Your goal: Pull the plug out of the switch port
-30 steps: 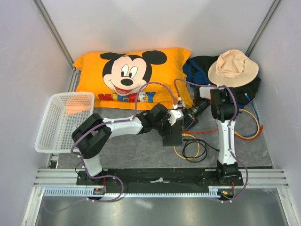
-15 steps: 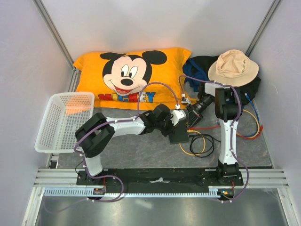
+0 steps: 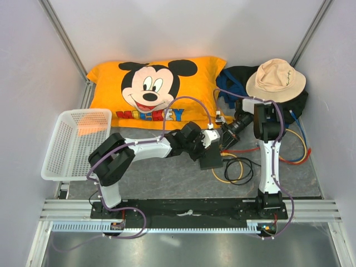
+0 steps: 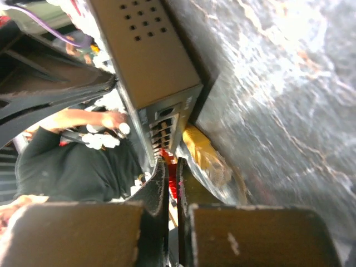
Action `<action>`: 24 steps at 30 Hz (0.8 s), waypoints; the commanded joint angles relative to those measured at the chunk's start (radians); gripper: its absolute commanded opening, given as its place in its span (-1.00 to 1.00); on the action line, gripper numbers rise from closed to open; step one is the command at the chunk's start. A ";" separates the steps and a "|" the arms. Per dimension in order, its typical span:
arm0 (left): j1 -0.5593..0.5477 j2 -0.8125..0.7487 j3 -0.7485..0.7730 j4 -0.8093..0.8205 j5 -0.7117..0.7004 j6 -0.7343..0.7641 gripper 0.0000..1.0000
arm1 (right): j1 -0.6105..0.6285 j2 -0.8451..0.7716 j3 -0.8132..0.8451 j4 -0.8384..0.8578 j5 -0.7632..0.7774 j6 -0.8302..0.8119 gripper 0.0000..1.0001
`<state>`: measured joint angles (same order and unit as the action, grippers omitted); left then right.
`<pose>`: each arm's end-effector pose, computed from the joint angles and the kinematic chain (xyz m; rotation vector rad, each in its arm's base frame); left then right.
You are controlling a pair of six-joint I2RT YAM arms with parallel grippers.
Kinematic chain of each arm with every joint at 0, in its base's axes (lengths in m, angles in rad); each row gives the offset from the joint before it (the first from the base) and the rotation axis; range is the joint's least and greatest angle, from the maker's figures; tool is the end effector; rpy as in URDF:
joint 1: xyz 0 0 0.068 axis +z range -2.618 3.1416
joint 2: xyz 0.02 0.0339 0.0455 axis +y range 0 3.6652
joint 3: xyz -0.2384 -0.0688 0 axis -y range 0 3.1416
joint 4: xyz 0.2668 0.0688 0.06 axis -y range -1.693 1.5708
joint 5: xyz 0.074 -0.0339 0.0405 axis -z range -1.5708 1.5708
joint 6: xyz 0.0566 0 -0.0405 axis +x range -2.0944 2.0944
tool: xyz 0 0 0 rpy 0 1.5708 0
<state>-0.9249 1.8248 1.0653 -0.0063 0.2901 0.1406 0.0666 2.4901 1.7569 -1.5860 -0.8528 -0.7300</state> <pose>0.2321 -0.3349 0.1152 1.3520 1.9981 -0.7168 0.3686 0.0673 0.0426 0.5323 -2.3610 -1.3281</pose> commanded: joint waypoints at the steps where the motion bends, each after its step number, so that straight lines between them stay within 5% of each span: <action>1: 0.017 -0.034 -0.010 -0.264 0.015 0.025 -0.90 | -0.007 0.001 -0.062 0.136 -0.186 0.049 -1.00; 8: 0.015 -0.041 0.015 -0.265 0.052 -0.075 -0.66 | 0.061 -0.060 -0.099 0.299 -0.322 0.176 -1.00; 12: 0.015 -0.012 -0.016 -0.259 0.018 -0.075 -0.20 | 0.105 -0.069 -0.129 0.343 -0.319 0.188 -1.00; 14: 0.015 0.010 -0.033 -0.259 -0.022 -0.076 -0.17 | 0.113 -0.068 -0.158 0.401 -0.310 0.234 -1.00; 18: 0.014 0.016 -0.071 -0.241 -0.046 -0.052 -0.52 | 0.111 -0.050 -0.162 0.434 -0.292 0.233 0.00; 21: 0.012 0.022 -0.082 -0.238 -0.054 -0.058 -0.91 | 0.111 -0.027 -0.148 0.434 -0.304 0.233 0.19; 24: 0.011 0.039 -0.079 -0.239 -0.039 -0.067 -0.96 | 0.113 0.000 -0.123 0.429 -0.296 0.238 0.14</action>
<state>-0.9028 1.7771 1.0473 -0.1234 0.2760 0.0872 0.1616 2.4191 1.6184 -1.2953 -1.1812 -0.4919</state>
